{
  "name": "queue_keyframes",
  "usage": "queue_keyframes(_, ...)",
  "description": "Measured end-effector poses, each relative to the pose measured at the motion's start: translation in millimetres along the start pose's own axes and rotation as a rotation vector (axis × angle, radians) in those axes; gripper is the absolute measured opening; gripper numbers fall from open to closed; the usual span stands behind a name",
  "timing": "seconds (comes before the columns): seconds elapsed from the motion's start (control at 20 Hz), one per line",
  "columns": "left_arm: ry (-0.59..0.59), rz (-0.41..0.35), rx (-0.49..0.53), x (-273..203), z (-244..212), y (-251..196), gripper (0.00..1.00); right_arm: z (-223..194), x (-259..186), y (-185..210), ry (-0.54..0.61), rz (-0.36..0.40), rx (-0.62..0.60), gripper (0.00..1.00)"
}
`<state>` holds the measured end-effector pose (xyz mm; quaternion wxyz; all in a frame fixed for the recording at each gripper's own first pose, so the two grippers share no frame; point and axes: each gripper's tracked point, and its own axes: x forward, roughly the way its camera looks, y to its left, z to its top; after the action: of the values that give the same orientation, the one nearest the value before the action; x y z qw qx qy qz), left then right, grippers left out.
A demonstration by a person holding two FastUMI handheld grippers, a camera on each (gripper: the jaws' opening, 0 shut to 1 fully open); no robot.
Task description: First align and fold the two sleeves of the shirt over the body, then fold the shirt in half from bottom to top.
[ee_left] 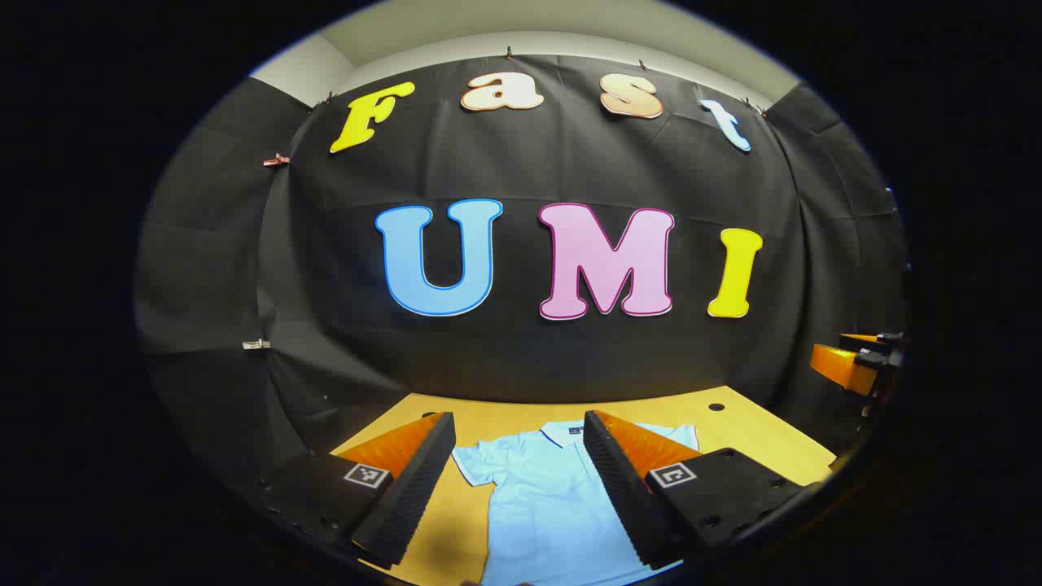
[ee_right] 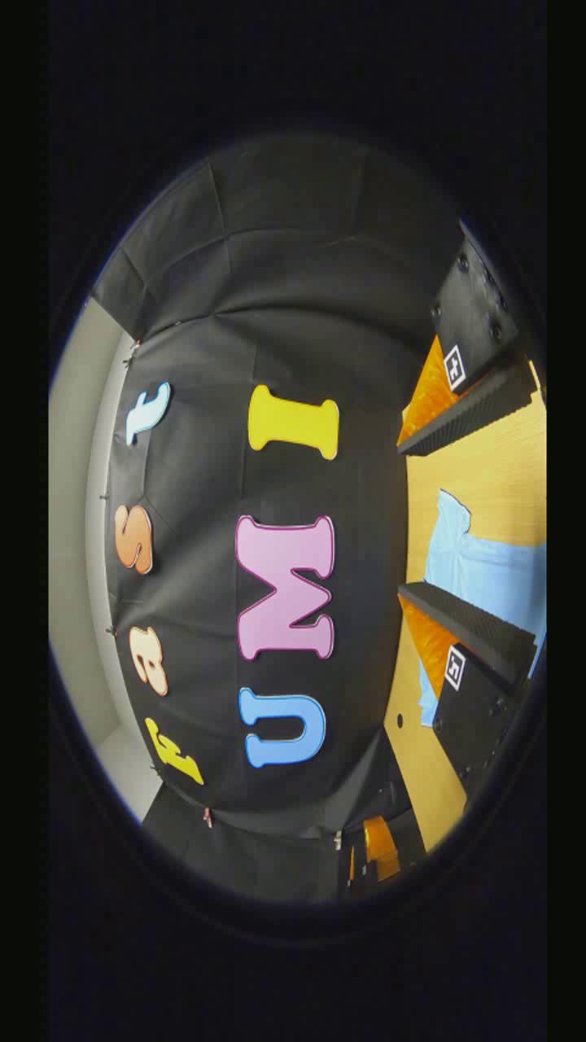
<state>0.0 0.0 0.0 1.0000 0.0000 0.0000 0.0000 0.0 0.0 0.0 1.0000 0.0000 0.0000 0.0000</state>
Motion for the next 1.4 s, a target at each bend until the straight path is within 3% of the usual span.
queue_keyframes(0.55,0.018,-0.03,0.013,0.3,-5.5,13.4,1.0,-13.0,-12.0,5.5,0.053,-0.048,0.011,0.97)
queue_keyframes(0.9,0.046,-0.027,0.016,2.6,-13.7,18.5,1.0,-34.1,6.0,6.3,0.132,-0.046,-0.01,0.97)
queue_keyframes(1.15,0.065,-0.01,0.018,9.1,-19.8,21.0,1.0,-56.5,49.3,-4.8,0.199,-0.047,-0.049,0.97)
queue_keyframes(1.4,0.118,0.033,0.007,30.2,-36.0,30.0,1.0,-96.5,124.6,-12.5,0.319,-0.031,-0.03,0.97)
